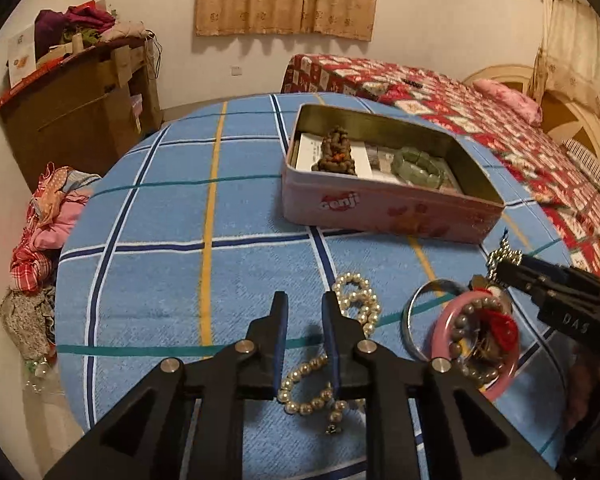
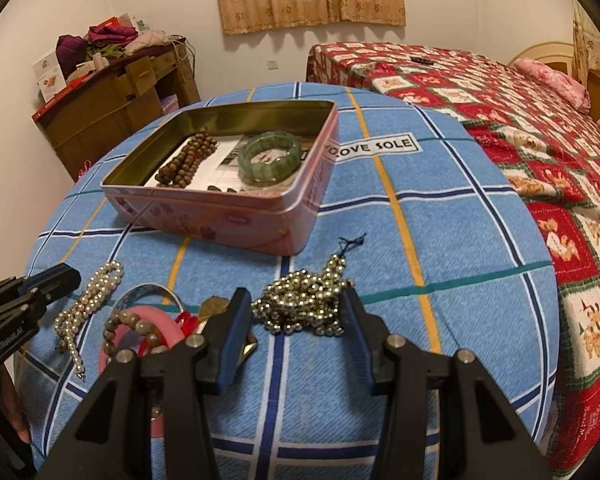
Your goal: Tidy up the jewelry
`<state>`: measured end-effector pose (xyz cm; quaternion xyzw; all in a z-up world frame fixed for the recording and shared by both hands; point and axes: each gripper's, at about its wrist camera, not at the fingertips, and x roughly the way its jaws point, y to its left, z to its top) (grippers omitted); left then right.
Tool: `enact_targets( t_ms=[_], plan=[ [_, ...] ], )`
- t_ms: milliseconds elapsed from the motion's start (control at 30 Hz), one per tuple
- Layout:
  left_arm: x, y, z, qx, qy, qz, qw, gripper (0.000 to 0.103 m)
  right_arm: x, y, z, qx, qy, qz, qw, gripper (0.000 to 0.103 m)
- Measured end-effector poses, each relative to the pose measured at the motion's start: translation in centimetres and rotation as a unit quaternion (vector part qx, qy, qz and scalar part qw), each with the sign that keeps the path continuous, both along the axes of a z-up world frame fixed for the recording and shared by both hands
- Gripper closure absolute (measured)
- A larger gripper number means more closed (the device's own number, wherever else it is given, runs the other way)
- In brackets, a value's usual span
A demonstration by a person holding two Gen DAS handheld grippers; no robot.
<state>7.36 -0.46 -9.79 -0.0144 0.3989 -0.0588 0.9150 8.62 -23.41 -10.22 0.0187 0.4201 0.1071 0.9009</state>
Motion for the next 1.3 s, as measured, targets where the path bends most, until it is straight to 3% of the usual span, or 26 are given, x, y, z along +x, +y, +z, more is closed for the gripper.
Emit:
enact_targets(
  t_ms=[67,100,133,167,233,400,500,667,833,933,1000,1033,1067,1200,1233,1300],
  plan=[
    [-0.2,-0.5,0.4,0.025,-0.015,0.001,0.9996,0.085,-0.1,-0.1,0.0,0.001,0.000,0.000,1.000,0.054],
    [-0.3,-0.5,0.6,0.024,-0.018,-0.001,0.9996,0.084,-0.1,0.0,0.0,0.001,0.000,0.000,1.000,0.054],
    [-0.3,-0.3,0.7,0.013,-0.019,-0.002,0.9997,0.076,-0.1,0.0,-0.1,0.001,0.000,0.000,1.000,0.054],
    [-0.2,-0.3,0.7,0.001,-0.014,-0.008,0.9999,0.056,-0.2,0.0,0.0,0.002,-0.001,0.000,1.000,0.054],
    [-0.1,-0.5,0.2,-0.027,-0.002,-0.039,0.9989,0.026,-0.1,-0.1,0.0,0.003,-0.001,-0.001,1.000,0.054],
    [-0.2,-1.1,-0.6,-0.033,0.011,-0.054,0.9979,0.026,-0.2,0.0,-0.1,0.004,-0.002,-0.001,1.000,0.054],
    [-0.5,-1.4,0.3,0.023,-0.015,-0.029,0.9992,0.026,-0.2,0.0,-0.1,0.007,-0.002,0.000,1.000,0.054],
    [0.4,-1.3,-1.8,0.035,0.047,-0.012,0.9982,0.026,-0.2,0.0,-0.1,0.007,-0.002,0.001,1.000,0.054],
    [0.6,-1.1,-1.9,0.038,0.049,-0.015,0.9980,0.026,0.0,0.0,-0.2,0.004,0.002,0.001,1.000,0.054],
    [0.3,-1.2,-1.8,0.041,0.040,-0.028,0.9979,0.026,0.2,-0.1,-0.3,0.005,0.006,-0.001,1.000,0.056],
    [-0.1,-1.4,-1.5,0.043,0.033,-0.042,0.9976,0.030,0.3,0.0,-0.4,0.005,0.009,0.003,1.000,0.066],
    [-0.5,-1.5,-1.5,0.042,0.033,-0.046,0.9975,0.051,0.3,-0.1,-0.4,0.006,0.008,0.005,1.000,0.074],
    [-0.5,-1.4,-1.7,0.033,0.038,-0.055,0.9972,0.063,0.2,0.0,-0.4,0.007,0.005,0.007,1.000,0.082],
    [-0.7,-1.4,-1.5,0.015,0.037,-0.065,0.9971,0.073,0.0,-0.2,-0.3,0.015,0.000,0.011,1.000,0.083],
    [-0.7,-1.4,-1.4,0.012,0.036,-0.066,0.9971,0.083,0.0,-0.3,-0.3,0.016,-0.002,0.011,1.000,0.084],
    [-0.8,-1.3,-1.3,0.009,0.034,-0.069,0.9970,0.087,-0.2,-0.4,-0.1,0.019,-0.008,0.011,1.000,0.084]
  ],
)
